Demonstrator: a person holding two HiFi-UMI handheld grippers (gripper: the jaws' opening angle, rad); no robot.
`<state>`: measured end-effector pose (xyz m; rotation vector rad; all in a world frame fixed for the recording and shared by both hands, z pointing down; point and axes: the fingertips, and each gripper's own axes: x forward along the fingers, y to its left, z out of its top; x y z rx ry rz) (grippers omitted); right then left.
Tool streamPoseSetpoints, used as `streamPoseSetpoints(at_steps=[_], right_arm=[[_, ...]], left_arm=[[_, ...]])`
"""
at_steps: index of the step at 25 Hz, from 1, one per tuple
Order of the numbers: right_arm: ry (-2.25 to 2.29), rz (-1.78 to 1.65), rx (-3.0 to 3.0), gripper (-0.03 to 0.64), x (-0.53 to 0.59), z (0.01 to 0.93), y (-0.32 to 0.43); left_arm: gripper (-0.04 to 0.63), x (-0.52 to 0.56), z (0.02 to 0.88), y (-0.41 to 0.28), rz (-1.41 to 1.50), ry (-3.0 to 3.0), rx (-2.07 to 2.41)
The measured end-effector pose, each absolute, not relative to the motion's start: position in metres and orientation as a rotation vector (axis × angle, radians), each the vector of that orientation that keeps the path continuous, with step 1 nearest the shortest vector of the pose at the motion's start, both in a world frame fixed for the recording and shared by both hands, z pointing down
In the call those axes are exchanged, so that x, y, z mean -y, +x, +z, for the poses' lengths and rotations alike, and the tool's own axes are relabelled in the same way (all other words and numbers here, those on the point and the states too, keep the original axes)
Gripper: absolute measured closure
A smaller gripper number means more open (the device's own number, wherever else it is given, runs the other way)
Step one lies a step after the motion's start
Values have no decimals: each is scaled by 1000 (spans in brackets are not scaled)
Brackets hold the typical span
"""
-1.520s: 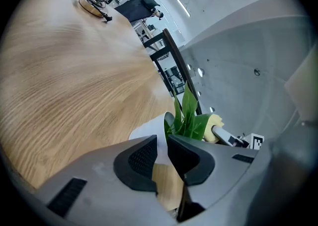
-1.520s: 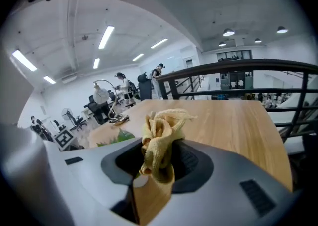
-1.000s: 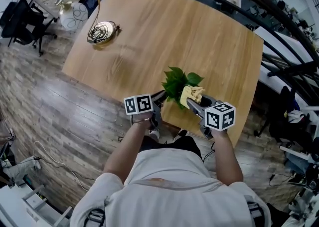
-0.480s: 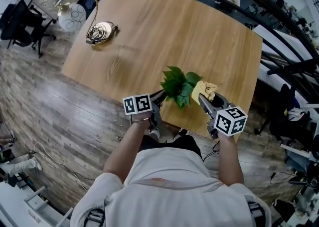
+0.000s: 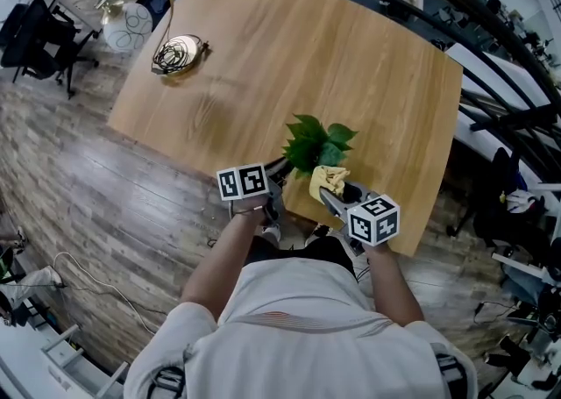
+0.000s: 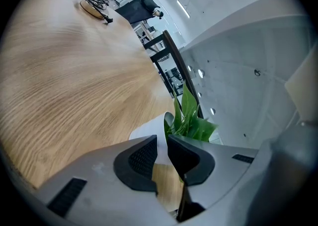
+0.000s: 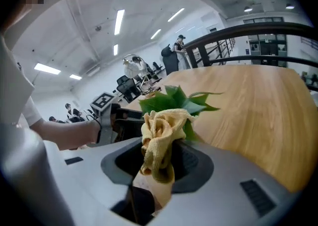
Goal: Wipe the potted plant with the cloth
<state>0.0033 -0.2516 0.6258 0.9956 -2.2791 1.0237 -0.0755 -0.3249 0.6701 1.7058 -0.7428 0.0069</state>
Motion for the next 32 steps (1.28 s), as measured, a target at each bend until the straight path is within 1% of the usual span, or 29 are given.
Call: streamPoseSetpoints(at_steps=[9, 13, 15, 16, 21, 23, 24, 28, 32], right_arm=[[1251, 1100, 2090, 419, 247, 645, 92], [1333, 1090, 2097, 419, 253, 631, 109], [1360, 1060, 2123, 419, 258, 619, 112], [1374, 1039, 2137, 419, 261, 612, 113], [1475, 882, 2232, 419, 284, 565, 122], [1528, 813, 2269, 419, 291, 544, 128], [1556, 778, 2284, 419, 295, 532, 131], [1668, 640, 2357, 419, 316, 481, 141], [1765, 500, 2426, 419, 328, 429, 146]], left_arm=[[528, 324, 671, -78, 18, 1710, 752], [524, 333, 661, -84, -26, 1765, 796], [445, 340, 653, -96, -64, 1791, 846], [436, 344, 649, -104, -79, 1799, 883], [435, 373, 605, -153, -117, 1911, 1127], [436, 377, 577, -162, -123, 1989, 1185], [439, 378, 560, -161, -126, 2041, 1198], [518, 381, 481, -141, -77, 2343, 1260], [549, 373, 416, -110, 23, 2621, 1302]])
